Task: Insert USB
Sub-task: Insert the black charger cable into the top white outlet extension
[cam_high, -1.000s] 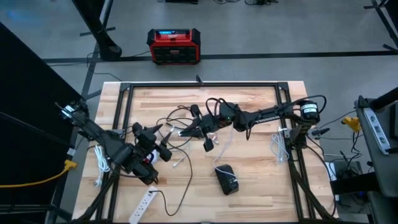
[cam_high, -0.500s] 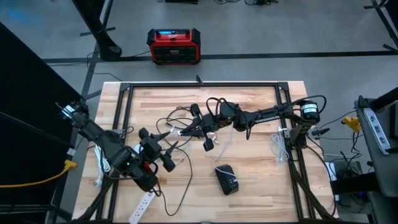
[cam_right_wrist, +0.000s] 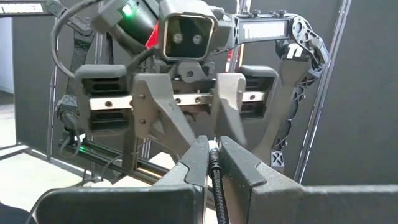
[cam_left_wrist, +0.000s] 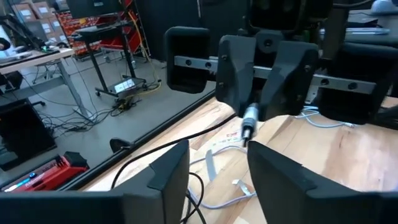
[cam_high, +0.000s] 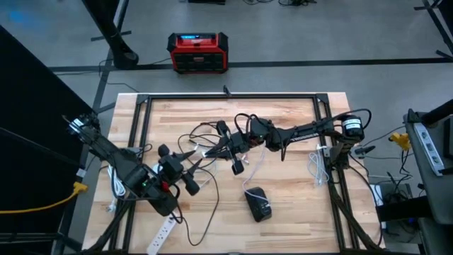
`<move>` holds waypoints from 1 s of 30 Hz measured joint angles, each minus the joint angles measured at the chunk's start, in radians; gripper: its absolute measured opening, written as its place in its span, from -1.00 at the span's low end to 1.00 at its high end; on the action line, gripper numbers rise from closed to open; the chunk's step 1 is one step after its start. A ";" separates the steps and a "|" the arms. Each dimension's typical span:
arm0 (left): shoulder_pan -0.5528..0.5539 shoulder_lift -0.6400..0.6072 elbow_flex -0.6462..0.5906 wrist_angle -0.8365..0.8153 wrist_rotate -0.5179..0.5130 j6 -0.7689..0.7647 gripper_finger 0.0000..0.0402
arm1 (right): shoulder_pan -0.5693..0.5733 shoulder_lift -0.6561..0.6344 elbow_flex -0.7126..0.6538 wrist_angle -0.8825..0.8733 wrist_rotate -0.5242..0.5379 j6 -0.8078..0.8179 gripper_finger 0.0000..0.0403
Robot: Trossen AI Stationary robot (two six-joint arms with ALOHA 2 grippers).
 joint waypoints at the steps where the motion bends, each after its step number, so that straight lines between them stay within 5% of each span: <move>1: 0.000 0.000 0.000 0.020 0.010 0.024 -0.31 | 0.000 0.000 0.000 0.000 0.000 0.001 -0.93; 8: 0.003 0.000 0.000 0.127 0.078 0.166 -0.50 | 0.000 0.000 0.000 0.000 0.000 -0.002 -0.93; 23: 0.005 -0.002 0.000 0.127 0.072 0.176 -0.96 | 0.006 0.000 0.000 -0.002 -0.007 0.007 -0.93; 30: 0.004 -0.002 0.000 0.133 0.078 0.194 -1.00 | 0.006 0.000 0.000 -0.037 -0.026 0.024 -0.93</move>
